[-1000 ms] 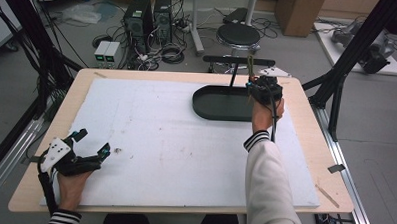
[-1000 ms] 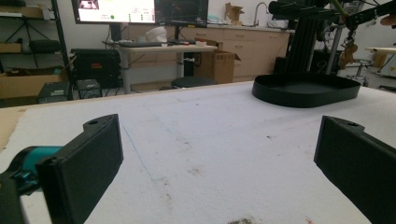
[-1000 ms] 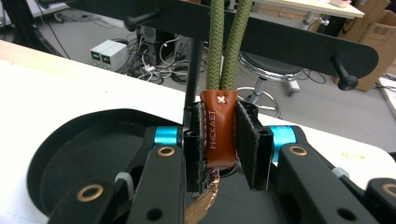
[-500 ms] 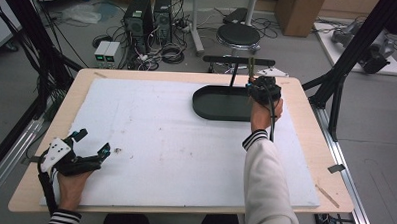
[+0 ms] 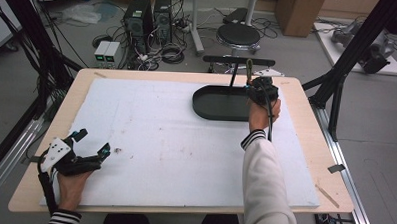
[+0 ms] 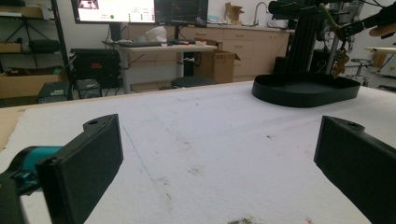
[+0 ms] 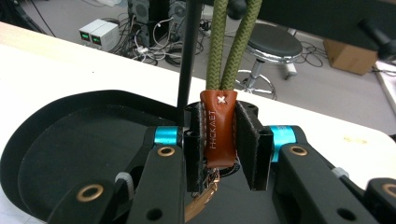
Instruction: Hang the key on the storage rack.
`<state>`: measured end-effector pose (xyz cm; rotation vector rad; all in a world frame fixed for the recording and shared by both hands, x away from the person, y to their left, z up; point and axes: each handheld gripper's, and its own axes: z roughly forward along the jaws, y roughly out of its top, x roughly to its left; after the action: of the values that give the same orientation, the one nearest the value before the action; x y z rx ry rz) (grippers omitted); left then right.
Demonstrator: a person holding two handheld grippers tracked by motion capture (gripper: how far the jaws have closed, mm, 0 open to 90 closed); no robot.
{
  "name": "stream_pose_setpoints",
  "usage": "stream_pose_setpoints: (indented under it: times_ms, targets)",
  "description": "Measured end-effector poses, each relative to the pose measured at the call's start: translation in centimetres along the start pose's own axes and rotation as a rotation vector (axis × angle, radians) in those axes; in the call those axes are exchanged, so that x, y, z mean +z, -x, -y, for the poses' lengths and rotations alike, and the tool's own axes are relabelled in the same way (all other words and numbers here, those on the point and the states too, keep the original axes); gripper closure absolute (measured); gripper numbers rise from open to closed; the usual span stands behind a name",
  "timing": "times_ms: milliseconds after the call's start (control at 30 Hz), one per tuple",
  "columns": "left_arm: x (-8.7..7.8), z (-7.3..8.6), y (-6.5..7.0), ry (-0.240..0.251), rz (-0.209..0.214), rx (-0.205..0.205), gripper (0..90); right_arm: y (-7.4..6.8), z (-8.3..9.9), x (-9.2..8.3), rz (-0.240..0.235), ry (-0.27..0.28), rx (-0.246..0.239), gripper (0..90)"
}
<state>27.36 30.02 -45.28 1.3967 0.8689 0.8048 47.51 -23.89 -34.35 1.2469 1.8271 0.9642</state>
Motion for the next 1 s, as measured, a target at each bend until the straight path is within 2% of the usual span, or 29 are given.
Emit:
stream_pose_setpoints:
  times_ms: [300, 567, 667, 867, 933, 1000]
  targets:
    - [0.0, 0.0, 0.0, 0.0, 0.0, -0.001, 1.7, 0.1, 0.5, 1.4, -0.012, -0.003, 0.037, 73.5]
    - [0.0, 0.0, 0.0, 0.0, 0.0, -0.001, 1.7, 0.1, 0.2, 2.1, -0.015, -0.017, 0.031, 73.5]
    - [0.0, 0.0, 0.0, 0.001, 0.0, -0.002, 1.7, 0.2, 0.4, 2.4, -0.019, -0.019, 0.047, 73.3]
    - [0.0, 0.0, 0.0, -0.001, 0.0, -0.001, 1.7, 0.4, 0.5, 2.6, -0.035, -0.015, 0.049, 71.7]
    - [0.0, 0.0, 0.0, -0.001, 0.0, 0.0, 1.7, 0.5, 0.6, 2.7, -0.051, -0.011, 0.048, 64.6]
    - [0.0, 0.0, 0.0, -0.003, 0.001, 0.0, 1.7, 0.5, 0.7, 2.8, -0.057, -0.001, 0.075, 42.6]
